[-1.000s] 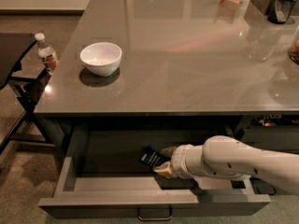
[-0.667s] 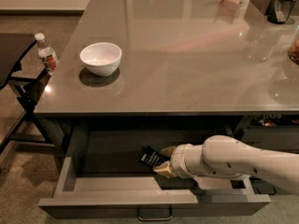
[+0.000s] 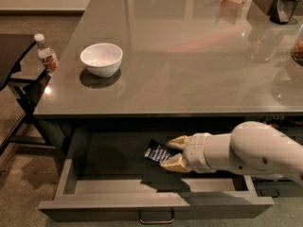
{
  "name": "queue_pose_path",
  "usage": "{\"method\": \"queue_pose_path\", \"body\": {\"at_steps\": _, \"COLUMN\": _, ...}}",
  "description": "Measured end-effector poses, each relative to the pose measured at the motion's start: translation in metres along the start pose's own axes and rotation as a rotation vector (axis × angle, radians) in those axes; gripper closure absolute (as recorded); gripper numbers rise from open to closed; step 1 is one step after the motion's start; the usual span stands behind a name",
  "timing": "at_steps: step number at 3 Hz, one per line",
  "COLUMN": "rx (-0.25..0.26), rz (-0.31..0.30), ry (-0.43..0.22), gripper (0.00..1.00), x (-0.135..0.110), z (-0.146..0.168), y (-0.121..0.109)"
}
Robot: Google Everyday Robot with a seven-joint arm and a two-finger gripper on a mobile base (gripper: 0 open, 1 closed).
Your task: Pick rxbar blueberry from top drawer and place on counter
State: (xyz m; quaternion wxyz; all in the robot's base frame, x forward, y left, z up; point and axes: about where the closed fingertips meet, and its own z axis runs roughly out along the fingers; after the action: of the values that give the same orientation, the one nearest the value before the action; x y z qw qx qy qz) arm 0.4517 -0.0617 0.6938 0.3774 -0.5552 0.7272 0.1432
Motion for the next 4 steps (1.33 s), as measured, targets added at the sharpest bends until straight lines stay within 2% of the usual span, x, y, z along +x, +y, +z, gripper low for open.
{"method": "queue_pose_path", "body": {"at_steps": 2, "rx": 0.02, "rz": -0.068, "ry": -0.008, "gripper": 1.0, "x": -0.03, "z": -0.082, "y": 0.011}}
{"method": "queue_pose_path", "body": {"at_steps": 3, "rx": 0.065, "rz": -0.116, "ry": 0.017, "gripper": 1.0, "x": -0.063, "z": -0.119, "y": -0.017}}
{"method": "queue_pose_path", "body": {"at_steps": 4, "rx": 0.106, "rz": -0.141, "ry": 0.021, "gripper": 1.0, "x": -0.109, "z": -0.153, "y": -0.06}}
